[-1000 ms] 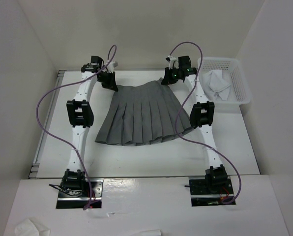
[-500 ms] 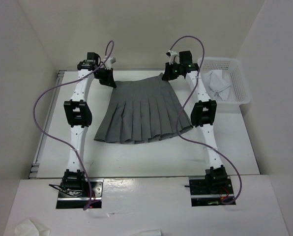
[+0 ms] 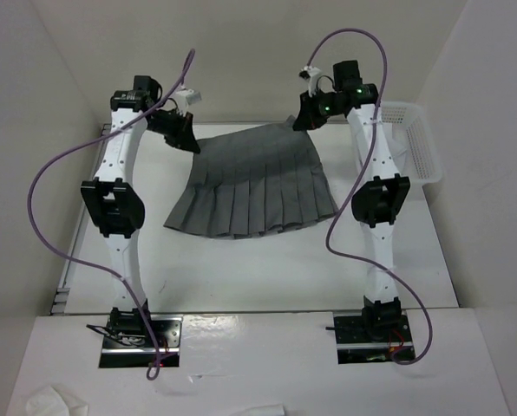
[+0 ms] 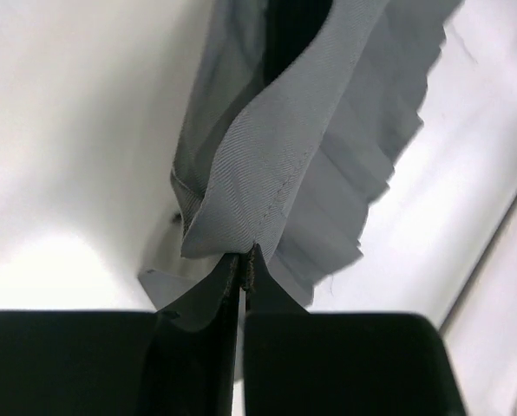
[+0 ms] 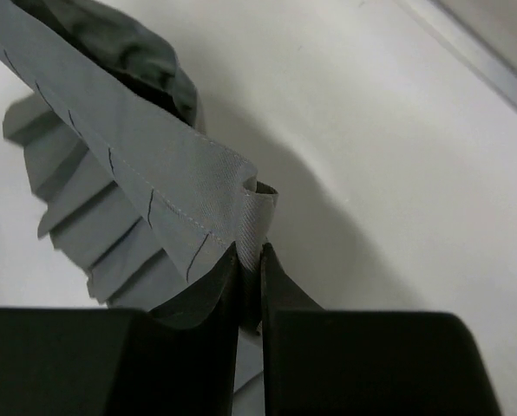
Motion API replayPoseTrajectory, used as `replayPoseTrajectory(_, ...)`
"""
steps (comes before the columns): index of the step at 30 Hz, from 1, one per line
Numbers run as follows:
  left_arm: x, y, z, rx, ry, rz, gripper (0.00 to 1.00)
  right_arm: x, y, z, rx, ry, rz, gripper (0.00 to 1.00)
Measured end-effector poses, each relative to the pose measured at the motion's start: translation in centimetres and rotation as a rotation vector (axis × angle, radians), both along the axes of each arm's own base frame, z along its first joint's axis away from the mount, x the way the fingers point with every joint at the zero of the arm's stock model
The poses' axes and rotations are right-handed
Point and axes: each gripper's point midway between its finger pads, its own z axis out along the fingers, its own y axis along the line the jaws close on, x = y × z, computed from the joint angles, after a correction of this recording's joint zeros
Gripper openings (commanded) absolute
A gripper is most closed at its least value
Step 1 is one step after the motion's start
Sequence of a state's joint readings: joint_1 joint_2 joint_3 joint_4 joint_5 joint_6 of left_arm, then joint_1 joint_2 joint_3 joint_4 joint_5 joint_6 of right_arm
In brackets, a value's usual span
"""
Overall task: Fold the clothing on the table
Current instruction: Fold the skirt
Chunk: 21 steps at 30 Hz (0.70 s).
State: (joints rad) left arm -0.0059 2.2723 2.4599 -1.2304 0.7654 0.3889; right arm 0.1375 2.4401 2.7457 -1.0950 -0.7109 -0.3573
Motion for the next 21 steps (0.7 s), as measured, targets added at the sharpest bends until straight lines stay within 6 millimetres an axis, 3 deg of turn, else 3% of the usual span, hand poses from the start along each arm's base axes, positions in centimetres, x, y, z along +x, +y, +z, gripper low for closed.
replayPoseTrajectory(4,-4.1,-0.8,-2.1,0.072,0.074,-0.079,0.0,-3.9,0.8,-3.6,-0.077,0.124,0.093,0.0)
replayPoseTrajectory(10,-9.5,-1.7,-7.5,0.19,0.216,-0.204,0.0,-11.4,2.4,-9.2,-0.216,0.306,0.244,0.0)
replayPoseTrajectory(13,-11.8,-1.5,-8.7,0.223,0.259,-0.241,0.01,-15.0,3.7,-9.8,-0.258,0.334,0.332,0.0)
replayPoseTrajectory(15,-12.9,-0.9,-8.8,0.244,0.262,-0.252,0.07,-17.1,4.4,-9.4,-0.278,0.323,0.384,0.0)
replayPoseTrajectory(21,-14.7,0.6,-7.1,0.307,0.197,-0.263,0.18,-22.1,4.1,-8.4,-0.361,0.289,0.474,0.02)
